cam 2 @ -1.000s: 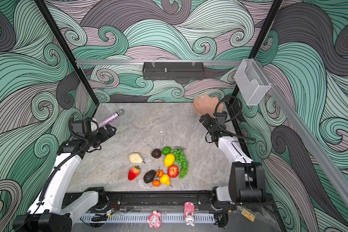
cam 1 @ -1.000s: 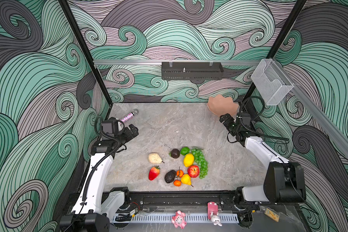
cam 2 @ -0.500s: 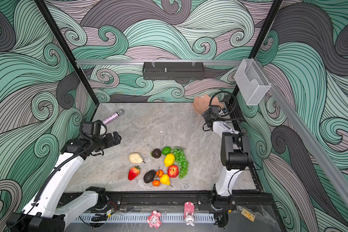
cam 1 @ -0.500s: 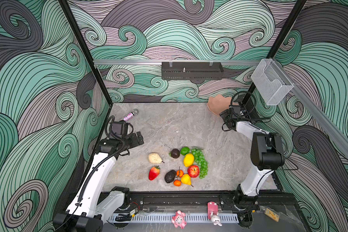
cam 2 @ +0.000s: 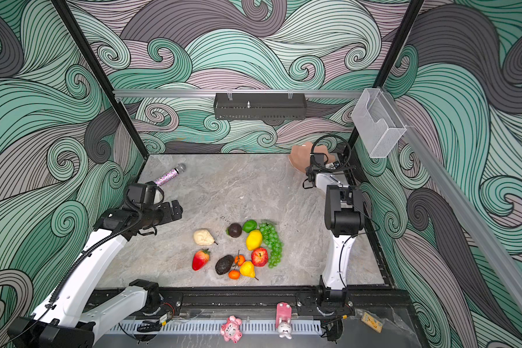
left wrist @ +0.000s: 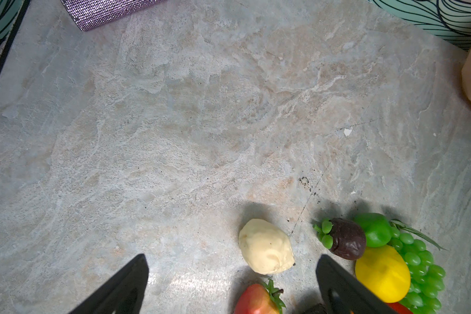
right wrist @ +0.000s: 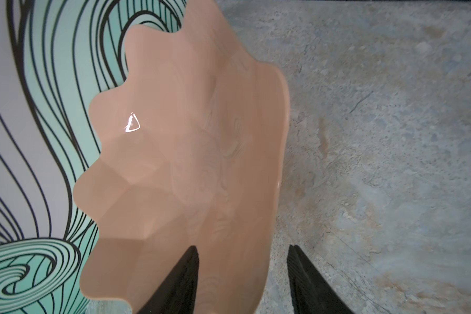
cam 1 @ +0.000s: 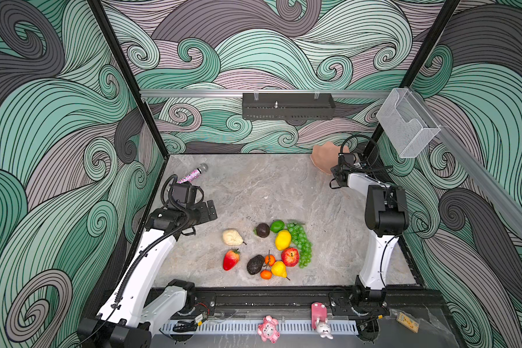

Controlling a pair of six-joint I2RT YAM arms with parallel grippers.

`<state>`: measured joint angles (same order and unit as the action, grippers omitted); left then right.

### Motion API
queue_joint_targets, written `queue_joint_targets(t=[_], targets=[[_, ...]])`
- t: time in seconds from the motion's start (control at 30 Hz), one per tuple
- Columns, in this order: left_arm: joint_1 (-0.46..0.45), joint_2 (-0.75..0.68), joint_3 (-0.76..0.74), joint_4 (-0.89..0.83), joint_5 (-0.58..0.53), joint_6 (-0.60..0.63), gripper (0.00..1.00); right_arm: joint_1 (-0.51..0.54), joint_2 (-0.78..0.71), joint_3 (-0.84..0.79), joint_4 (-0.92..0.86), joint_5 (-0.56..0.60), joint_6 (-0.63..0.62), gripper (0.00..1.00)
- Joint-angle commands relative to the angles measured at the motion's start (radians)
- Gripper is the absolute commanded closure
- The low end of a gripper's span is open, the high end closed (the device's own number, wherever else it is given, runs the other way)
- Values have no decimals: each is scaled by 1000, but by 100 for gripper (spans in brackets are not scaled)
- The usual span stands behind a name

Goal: Place and organize the fake fruits in the fruit bowl
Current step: 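Close the right gripper on the pink bowl's rim, then drag the pink bowl toward the fruit pile and release it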

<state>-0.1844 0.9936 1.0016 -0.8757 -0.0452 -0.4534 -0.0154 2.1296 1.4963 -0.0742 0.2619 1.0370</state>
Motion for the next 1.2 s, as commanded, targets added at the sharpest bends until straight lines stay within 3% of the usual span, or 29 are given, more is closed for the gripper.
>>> queue_joint_targets(t=[0.0, 0.17, 0.33, 0.63, 0.9, 1.17], targets=[[-7, 10, 34, -25, -24, 12, 1, -4, 19, 35, -59, 40, 33, 51], [-6, 10, 27, -13, -17, 13, 1, -4, 49, 59, -88, 33, 51, 56], [-4, 5, 20, -1, 0, 18, 1, -6, 60, 54, -83, 9, 54, 67], [10, -2, -21, 58, 36, 24, 1, -5, 3, -85, 56, -87, 89, 81], [18, -10, -43, 96, 70, 35, 1, 13, -61, -159, 73, -154, 63, 88], [45, -15, -59, 115, 119, 35, 1, 87, -157, -252, 64, -301, -20, 89]])
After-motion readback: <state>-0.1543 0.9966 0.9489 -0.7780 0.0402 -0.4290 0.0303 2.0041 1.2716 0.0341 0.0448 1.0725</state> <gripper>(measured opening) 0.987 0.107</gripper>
